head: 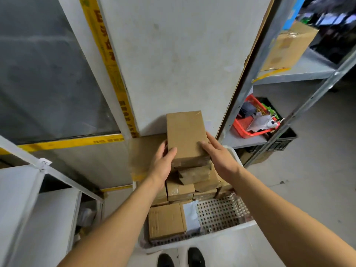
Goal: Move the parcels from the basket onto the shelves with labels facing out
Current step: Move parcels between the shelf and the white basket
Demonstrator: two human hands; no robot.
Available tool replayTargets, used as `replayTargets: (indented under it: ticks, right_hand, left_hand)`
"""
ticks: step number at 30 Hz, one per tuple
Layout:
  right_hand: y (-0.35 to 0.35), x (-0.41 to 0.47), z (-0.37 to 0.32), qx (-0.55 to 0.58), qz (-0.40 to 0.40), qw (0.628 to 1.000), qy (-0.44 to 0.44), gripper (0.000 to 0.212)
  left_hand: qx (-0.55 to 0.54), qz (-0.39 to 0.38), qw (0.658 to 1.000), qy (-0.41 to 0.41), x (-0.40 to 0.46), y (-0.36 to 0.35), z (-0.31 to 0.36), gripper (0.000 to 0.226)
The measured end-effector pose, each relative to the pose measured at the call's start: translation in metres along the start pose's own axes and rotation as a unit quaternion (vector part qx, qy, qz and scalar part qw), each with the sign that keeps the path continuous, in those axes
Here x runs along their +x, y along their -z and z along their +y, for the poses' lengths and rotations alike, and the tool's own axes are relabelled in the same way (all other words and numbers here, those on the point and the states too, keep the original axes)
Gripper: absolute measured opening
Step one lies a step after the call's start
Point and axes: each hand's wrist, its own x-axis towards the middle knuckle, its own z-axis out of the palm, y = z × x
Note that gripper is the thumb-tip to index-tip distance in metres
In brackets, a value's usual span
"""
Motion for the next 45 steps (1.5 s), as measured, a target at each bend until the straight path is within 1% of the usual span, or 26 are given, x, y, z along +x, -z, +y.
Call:
replayTargets:
  ticks: [2, 5, 8, 11, 13, 14, 16, 17, 18, 21, 23, 26, 29, 32, 37, 41, 43, 45]
  right_hand:
    - [0.001, 0.007, 0.001, -0.01, -0.01, 1.0, -0.001, 0.037]
    - [0.0, 0.017, 0.002, -0.024, -0.014, 1.0, 0.009, 0.047]
    - [0.001, 0.019, 0.009, -0.022, -0.011, 1.0, 0.011, 0.036]
    - [0.006, 0.02, 0.008, -0.025, -0.026, 0.999, 0.022, 0.031]
    - [0.01, 0.024, 0.005, -0.027, -0.03, 0.999, 0.025, 0.032]
    - [0.012, 0.025, 0.002, -0.031, -0.029, 0.999, 0.028, 0.037]
    - [0.016, 0.028, -0.007, -0.049, -0.014, 0.998, 0.038, 0.055]
    - [0.017, 0.029, -0.014, -0.069, -0.007, 0.996, 0.05, 0.063]
    - [0.016, 0.03, -0.023, -0.1, -0.004, 0.993, 0.069, 0.066]
    - [0.006, 0.03, -0.053, -0.194, -0.003, 0.972, 0.134, 0.053]
    - [-0.009, 0.029, -0.069, -0.254, -0.023, 0.952, 0.171, 0.048]
    - [-0.042, 0.024, -0.088, -0.308, -0.081, 0.922, 0.221, 0.046]
    - [-0.087, 0.012, -0.102, -0.328, -0.159, 0.901, 0.235, 0.048]
    - [-0.14, -0.005, -0.113, -0.349, -0.222, 0.874, 0.254, 0.046]
    - [-0.24, -0.05, -0.135, -0.33, -0.299, 0.839, 0.313, 0.042]
    - [-0.316, -0.101, -0.148, -0.308, -0.373, 0.809, 0.333, 0.041]
    - [-0.359, -0.137, -0.15, -0.309, -0.411, 0.782, 0.352, 0.04]
    - [-0.401, -0.17, -0.148, -0.293, -0.435, 0.763, 0.378, 0.041]
  left_hand:
    - [-0.012, 0.014, 1.0, 0.011, 0.009, 0.001, -0.006, 0.054]
    - [-0.051, 0.013, 0.998, 0.026, 0.015, 0.004, -0.012, 0.052]
    - [-0.06, 0.014, 0.998, 0.034, 0.015, 0.005, -0.015, 0.06]
    - [-0.02, 0.022, 0.999, 0.029, 0.014, 0.002, -0.011, 0.06]
    - [0.02, 0.036, 0.999, 0.022, 0.011, 0.001, -0.005, 0.059]
    - [0.044, 0.045, 0.998, 0.012, 0.009, 0.001, -0.001, 0.06]
    - [0.098, 0.069, 0.993, -0.014, 0.003, 0.003, 0.009, 0.064]
    - [0.123, 0.082, 0.989, -0.025, -0.001, 0.005, 0.016, 0.064]
    - [0.145, 0.095, 0.984, -0.039, -0.005, 0.008, 0.021, 0.062]
    - [0.189, 0.126, 0.971, -0.075, -0.024, 0.019, 0.044, 0.052]
    - [0.215, 0.148, 0.961, -0.094, -0.042, 0.029, 0.059, 0.045]
    - [0.263, 0.202, 0.937, -0.113, -0.079, 0.053, 0.078, 0.04]
    - [0.294, 0.268, 0.91, -0.12, -0.119, 0.086, 0.09, 0.041]
    - [0.291, 0.352, 0.882, -0.116, -0.163, 0.124, 0.094, 0.041]
    - [0.272, 0.48, 0.826, -0.114, -0.254, 0.192, 0.092, 0.032]
    - [0.283, 0.543, 0.783, -0.112, -0.336, 0.239, 0.087, 0.03]
    - [0.273, 0.587, 0.753, -0.114, -0.383, 0.266, 0.079, 0.028]
    - [0.267, 0.621, 0.729, -0.11, -0.427, 0.29, 0.07, 0.033]
